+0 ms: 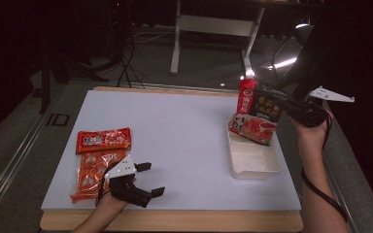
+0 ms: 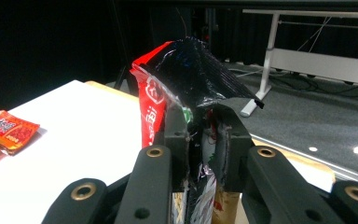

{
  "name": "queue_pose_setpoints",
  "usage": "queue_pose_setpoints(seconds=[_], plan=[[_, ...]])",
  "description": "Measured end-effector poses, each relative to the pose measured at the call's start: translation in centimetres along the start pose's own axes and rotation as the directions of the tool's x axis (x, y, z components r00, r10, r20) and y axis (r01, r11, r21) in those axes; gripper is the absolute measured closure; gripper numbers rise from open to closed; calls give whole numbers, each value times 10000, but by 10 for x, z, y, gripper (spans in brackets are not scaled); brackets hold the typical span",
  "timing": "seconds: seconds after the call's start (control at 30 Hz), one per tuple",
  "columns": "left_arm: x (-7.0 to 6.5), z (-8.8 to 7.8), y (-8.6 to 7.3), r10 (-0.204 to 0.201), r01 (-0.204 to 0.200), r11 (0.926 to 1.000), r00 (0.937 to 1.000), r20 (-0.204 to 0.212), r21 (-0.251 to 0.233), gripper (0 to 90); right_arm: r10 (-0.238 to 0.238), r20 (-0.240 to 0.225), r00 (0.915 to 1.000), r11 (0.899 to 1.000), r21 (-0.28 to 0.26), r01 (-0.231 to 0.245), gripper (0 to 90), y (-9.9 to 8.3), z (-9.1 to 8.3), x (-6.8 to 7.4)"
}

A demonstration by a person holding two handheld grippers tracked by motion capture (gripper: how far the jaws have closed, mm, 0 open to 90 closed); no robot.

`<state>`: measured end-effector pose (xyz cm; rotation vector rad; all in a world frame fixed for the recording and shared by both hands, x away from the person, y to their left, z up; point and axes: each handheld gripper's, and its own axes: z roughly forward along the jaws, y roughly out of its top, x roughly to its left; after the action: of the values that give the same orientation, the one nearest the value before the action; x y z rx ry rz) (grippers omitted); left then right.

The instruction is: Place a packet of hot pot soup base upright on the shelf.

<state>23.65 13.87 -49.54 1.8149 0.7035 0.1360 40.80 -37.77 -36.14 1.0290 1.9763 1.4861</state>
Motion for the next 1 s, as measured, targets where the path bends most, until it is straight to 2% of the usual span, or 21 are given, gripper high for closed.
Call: queue_pose_setpoints(seconds=[0.1,0.27,0.37,0.43,0.6,0.73,0.9,1.0], plan=[[1,0,-1,-43,43,10000,10000,40,-33,19,-100,-5,9999,9999,64,100,776,-6,6,-2],[3,1,-2,-86,86,10000,9999,60,20,19,-3,-285,9996,10000,33,4,775,-15,10,-4],[3,2,-3,-90,90,10000,9999,66,39,19,48,-415,9991,10000,-78,-52,773,-18,9,-4],[3,2,-3,-116,116,9999,9999,89,36,19,56,-668,9978,9999,-117,-64,769,-19,10,-1],[3,2,-4,-130,130,9999,9999,113,26,19,-92,-853,9963,9999,100,101,761,-22,14,3],[4,2,-5,-185,185,9998,9998,115,-2,19,188,-1027,9945,9998,-16,-190,756,-33,18,4],[6,3,-6,-233,232,9997,9996,127,56,19,277,-996,9946,9994,256,-253,750,-44,18,2],[6,3,-6,-261,261,9997,9996,119,39,19,449,-1064,9933,9989,197,-431,748,-52,17,0]])
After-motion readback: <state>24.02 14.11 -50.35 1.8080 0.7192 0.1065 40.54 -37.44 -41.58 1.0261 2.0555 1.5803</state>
